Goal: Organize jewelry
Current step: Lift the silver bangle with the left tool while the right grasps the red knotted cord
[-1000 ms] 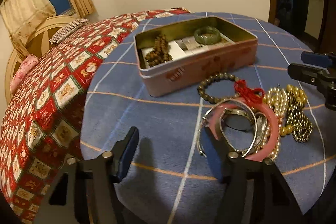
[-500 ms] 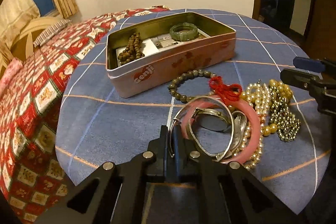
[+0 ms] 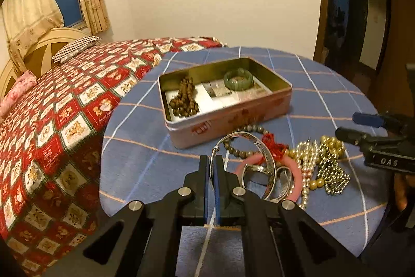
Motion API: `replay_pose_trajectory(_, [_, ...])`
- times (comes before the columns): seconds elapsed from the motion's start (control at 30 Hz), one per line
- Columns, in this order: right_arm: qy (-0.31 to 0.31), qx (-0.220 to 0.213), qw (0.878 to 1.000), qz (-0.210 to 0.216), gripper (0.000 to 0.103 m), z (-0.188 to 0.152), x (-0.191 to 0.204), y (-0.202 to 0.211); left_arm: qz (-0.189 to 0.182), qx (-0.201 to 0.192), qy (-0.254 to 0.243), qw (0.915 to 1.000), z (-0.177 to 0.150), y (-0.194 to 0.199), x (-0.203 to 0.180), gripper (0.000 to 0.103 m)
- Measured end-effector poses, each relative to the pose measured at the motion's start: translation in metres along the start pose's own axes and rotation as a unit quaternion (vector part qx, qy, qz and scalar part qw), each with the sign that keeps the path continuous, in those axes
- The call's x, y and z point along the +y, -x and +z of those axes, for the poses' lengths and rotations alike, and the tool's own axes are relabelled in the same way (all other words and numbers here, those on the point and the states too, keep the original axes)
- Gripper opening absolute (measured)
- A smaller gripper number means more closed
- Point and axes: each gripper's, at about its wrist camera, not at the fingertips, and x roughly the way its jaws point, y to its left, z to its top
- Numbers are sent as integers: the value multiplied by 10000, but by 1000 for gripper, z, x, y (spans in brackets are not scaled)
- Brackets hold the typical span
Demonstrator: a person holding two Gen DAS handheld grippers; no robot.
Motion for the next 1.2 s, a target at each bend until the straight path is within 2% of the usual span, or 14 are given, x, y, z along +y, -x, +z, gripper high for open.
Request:
replay_pose_trajectory(0.2, [210,24,9995,217,69,6,18,0,111,-140,49,9998,4,8,6,2])
replay_pose_trajectory(0.37, [453,2,9978,487,69,18,40,-3,233,-79,191,9995,4,2,18,2])
replay_pose_trajectory(0.63, [812,246,9935,757,69,31,72,-24,311,-38,442,9985,2,-3,37,2])
replay_pose_trajectory(0.83, [863,402,9916,873,65,37,84,-35,304,-15,531,9981,1,-8,42,2])
replay_pose_trajectory(0.97, [918,612,9893,951,55,37,90,-44,271,22,511,9983,-1,-10,41,2])
replay_pose_trajectory(1.13, [833,805,9866,1152,32,36,90,-52,269,32,560,9981,-1,-10,44,3])
replay_pose_trajectory(1.2, [873,818,9853,1220,18,36,92,-51,266,26,572,9980,-1,-9,45,3])
